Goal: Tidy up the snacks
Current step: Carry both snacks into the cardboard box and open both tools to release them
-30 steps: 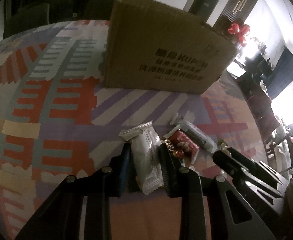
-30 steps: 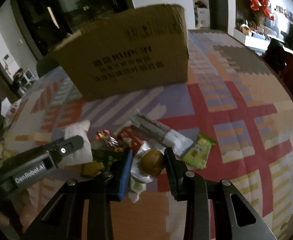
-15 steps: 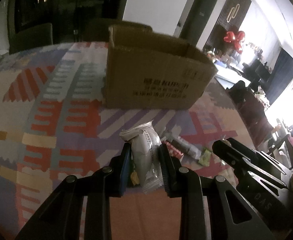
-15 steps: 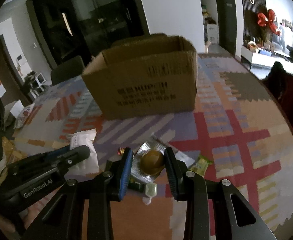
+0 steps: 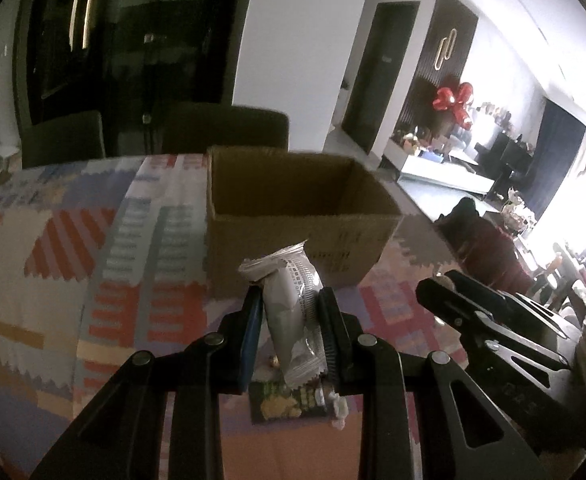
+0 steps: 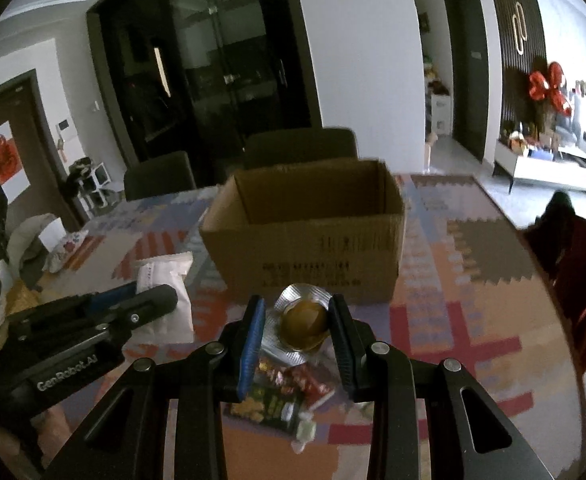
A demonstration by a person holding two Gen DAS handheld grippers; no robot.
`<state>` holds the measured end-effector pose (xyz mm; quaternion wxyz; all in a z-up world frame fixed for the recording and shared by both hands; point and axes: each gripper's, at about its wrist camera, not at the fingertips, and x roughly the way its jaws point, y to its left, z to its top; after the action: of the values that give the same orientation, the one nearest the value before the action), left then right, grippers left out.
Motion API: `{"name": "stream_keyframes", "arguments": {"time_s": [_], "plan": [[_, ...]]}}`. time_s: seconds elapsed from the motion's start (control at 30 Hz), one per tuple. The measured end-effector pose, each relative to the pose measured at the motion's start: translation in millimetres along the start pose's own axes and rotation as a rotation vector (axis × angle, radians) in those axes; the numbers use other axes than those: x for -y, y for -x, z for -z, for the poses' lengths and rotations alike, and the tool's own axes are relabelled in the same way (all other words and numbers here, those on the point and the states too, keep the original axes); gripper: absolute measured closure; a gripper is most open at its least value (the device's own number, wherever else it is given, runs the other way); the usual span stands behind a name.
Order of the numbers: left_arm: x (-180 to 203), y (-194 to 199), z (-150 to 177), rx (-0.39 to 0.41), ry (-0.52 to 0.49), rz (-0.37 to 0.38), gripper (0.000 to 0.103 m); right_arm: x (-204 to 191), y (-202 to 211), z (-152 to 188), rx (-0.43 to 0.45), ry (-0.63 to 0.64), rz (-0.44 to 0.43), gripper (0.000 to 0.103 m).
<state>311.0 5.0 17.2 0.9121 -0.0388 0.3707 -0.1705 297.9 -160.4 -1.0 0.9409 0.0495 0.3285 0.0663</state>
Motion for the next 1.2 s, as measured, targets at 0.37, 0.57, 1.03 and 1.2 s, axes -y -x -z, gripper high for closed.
{"name": "stream_keyframes", "arguments": {"time_s": [0.37, 0.57, 1.03, 1.2], "plan": [[2.0, 2.9, -54.5, 0.044, -0.010, 0.035, 0.075, -3.2, -1.3, -56.5, 0.072, 0.064, -0.027, 0.069], [1.8, -3.4, -84.7, 0.049, -0.038, 0.034, 0.075, 2.9, -10.4, -91.2, 0.077, 0.054, -0.043, 0.069], [3.6, -50.4, -141.1, -0.018, -0.057, 0.036, 0.075, 20.4, -61.3, -141.3, -0.023, 0.071, -0.023, 0.069], [0.9, -83.8, -145.2, -0.085, -0.048, 0.028, 0.075, 29.4, -91.7, -144.6, -0.092, 0.082, 0.007, 0.069]]}}
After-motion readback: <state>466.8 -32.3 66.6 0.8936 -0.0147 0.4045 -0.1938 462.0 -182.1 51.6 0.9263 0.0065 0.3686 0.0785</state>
